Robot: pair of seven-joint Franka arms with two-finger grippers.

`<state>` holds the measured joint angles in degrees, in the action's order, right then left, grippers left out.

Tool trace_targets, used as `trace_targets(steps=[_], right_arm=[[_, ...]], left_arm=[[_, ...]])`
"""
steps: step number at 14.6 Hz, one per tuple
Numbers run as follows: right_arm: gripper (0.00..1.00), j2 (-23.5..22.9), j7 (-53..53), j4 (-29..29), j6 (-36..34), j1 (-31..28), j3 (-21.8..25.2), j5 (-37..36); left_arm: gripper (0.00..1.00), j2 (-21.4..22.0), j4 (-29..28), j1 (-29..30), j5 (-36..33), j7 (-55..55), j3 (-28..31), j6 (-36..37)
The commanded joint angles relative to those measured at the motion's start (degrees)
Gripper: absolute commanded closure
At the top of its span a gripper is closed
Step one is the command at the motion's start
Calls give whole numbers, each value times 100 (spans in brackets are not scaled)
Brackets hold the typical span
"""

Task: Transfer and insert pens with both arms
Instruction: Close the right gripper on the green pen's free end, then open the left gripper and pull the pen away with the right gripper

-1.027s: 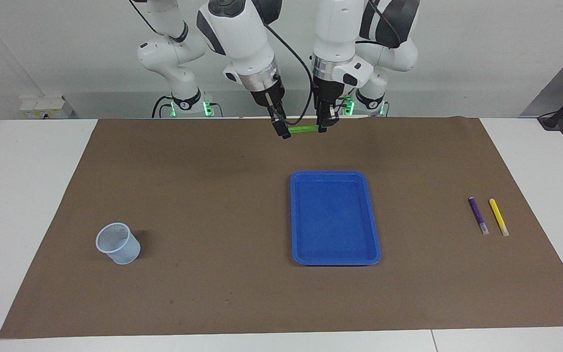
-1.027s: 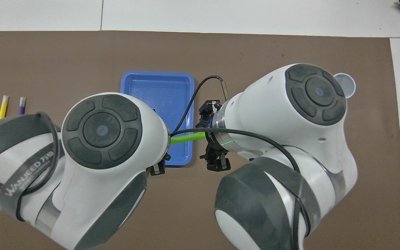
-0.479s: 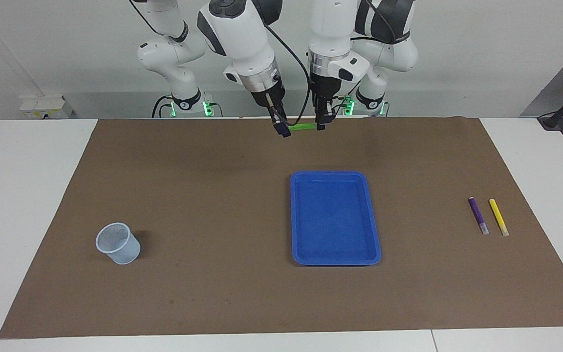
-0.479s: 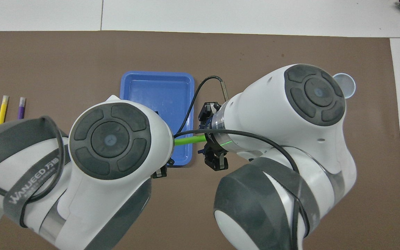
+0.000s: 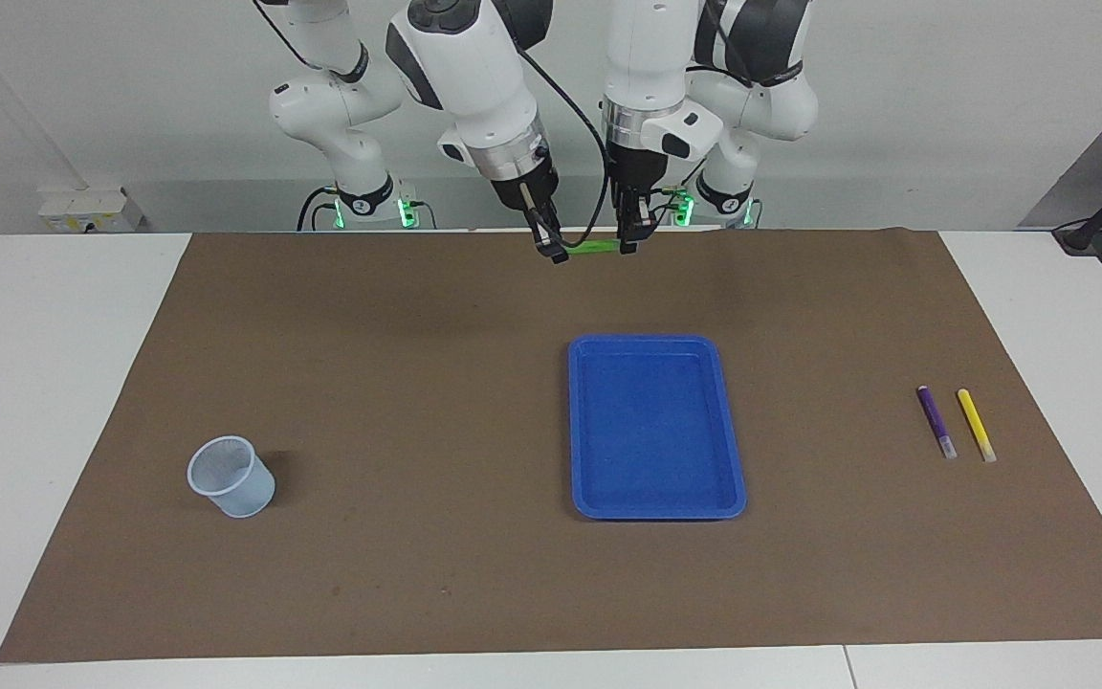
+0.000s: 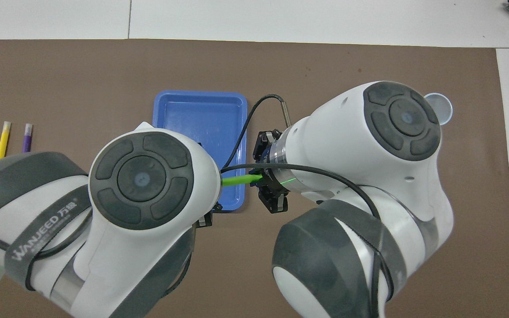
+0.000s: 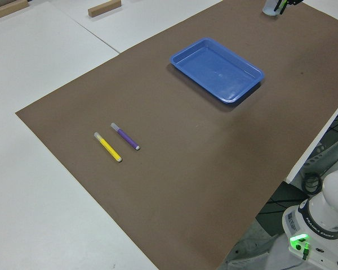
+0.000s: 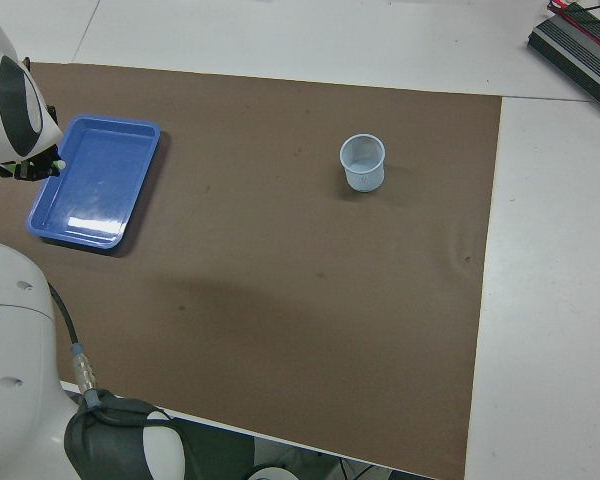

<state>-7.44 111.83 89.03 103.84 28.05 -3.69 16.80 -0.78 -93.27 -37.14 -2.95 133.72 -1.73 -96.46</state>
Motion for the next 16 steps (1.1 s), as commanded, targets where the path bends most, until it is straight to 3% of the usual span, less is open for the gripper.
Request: trace_targets(steps=[1, 2, 3, 16], right_arm=[[100, 23, -100, 45, 84, 8, -9, -10], [100, 23, -100, 45, 84, 8, -9, -10], [100, 23, -100, 45, 84, 8, -9, -10], [100, 76, -275, 255, 224, -63, -1, -203]], left_arm=[[83, 113, -95, -74, -109, 23, 50, 31], [32, 113, -95, -74, -109, -38, 50, 31], [0, 113, -95, -74, -109, -126, 50, 31], [0, 244, -139, 5, -100, -573, 102, 109]])
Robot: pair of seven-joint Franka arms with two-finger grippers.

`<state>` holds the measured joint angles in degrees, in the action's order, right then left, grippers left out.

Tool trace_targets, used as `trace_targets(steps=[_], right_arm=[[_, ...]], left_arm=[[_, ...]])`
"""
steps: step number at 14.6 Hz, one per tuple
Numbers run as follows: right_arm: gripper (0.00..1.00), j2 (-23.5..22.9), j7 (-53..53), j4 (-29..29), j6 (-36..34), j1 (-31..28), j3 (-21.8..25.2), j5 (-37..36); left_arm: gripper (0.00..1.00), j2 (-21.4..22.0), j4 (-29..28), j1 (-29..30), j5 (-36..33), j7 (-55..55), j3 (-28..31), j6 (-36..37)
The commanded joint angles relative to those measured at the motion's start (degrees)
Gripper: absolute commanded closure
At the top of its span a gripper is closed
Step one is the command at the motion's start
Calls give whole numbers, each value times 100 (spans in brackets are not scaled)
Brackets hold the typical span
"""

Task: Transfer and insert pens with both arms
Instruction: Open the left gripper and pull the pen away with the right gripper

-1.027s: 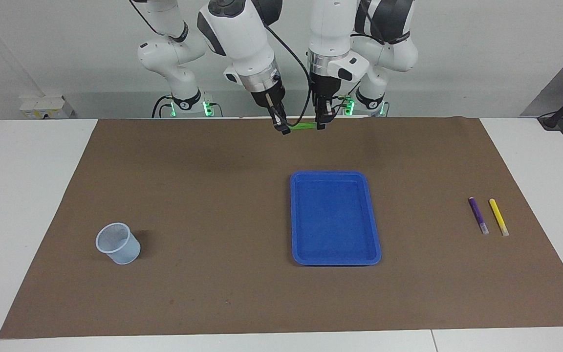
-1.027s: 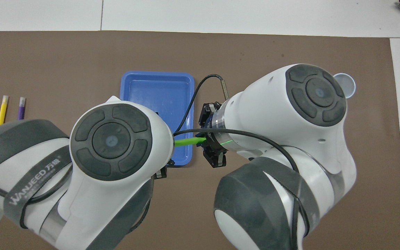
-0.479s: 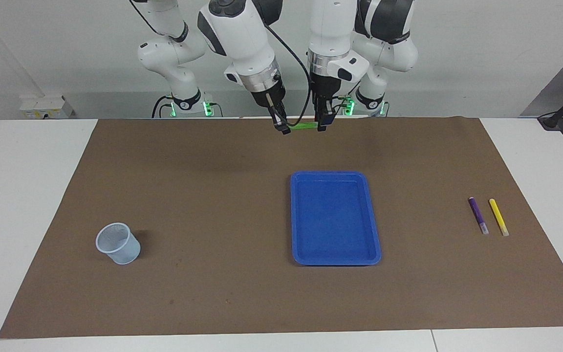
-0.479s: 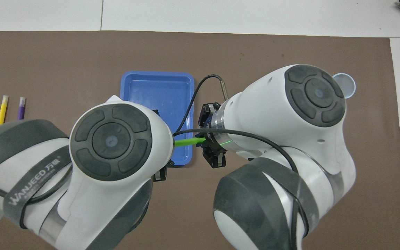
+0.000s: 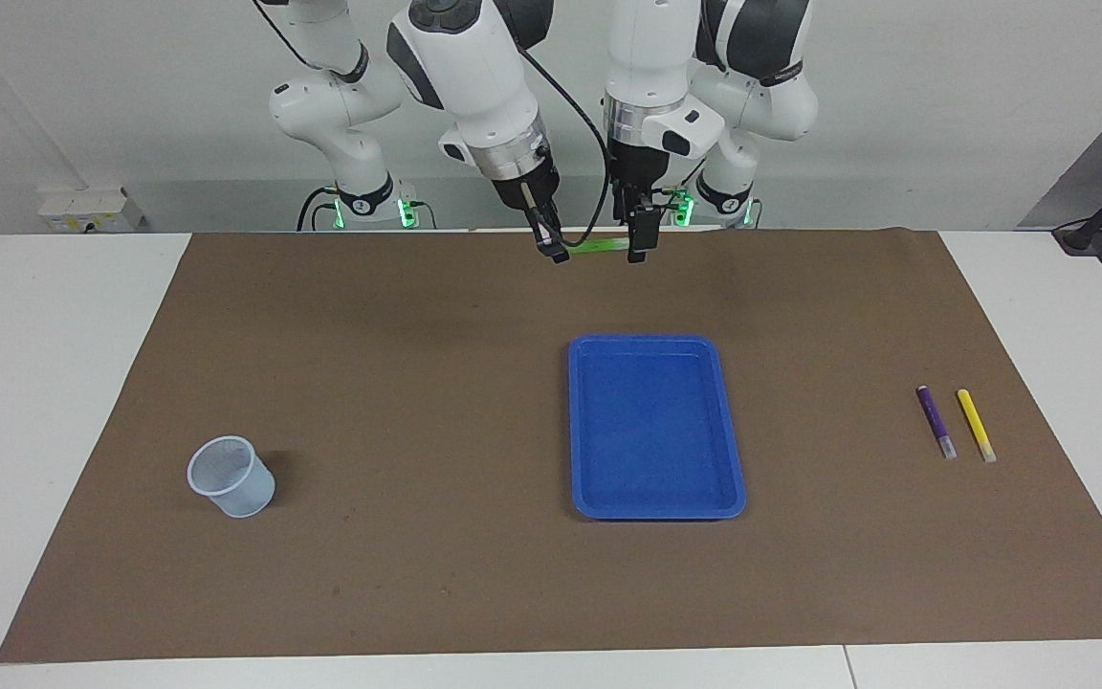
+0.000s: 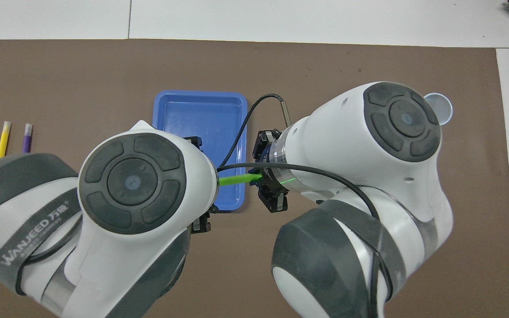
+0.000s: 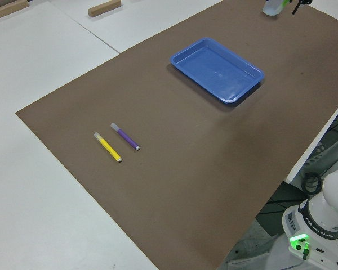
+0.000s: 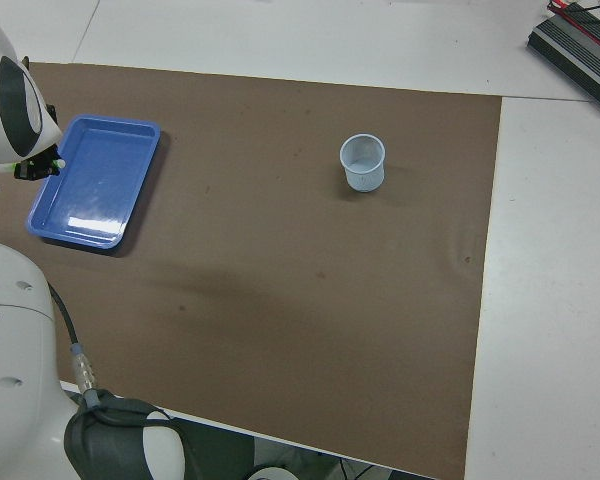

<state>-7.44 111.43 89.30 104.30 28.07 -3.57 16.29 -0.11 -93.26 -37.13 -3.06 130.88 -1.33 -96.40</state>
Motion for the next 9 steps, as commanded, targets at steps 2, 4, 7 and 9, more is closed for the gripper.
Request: trace_targets(steps=[2, 4, 7, 9], right_arm=[[100, 155, -314, 438, 301, -153, -3, -441], [100, 286, -778, 745, 406, -276, -3, -644], [100, 445, -1315, 1246, 898, -653, -3, -925], [100, 472, -1876, 1405, 987, -934, -3, -1232]], left_arm=[[0, 196, -139, 134, -89, -868, 107, 218], [0, 231, -139, 424, -89, -1544, 107, 262], [0, 248, -148, 942, -63, -2713, 107, 271], [0, 248, -148, 1320, -37, -3477, 107, 288]])
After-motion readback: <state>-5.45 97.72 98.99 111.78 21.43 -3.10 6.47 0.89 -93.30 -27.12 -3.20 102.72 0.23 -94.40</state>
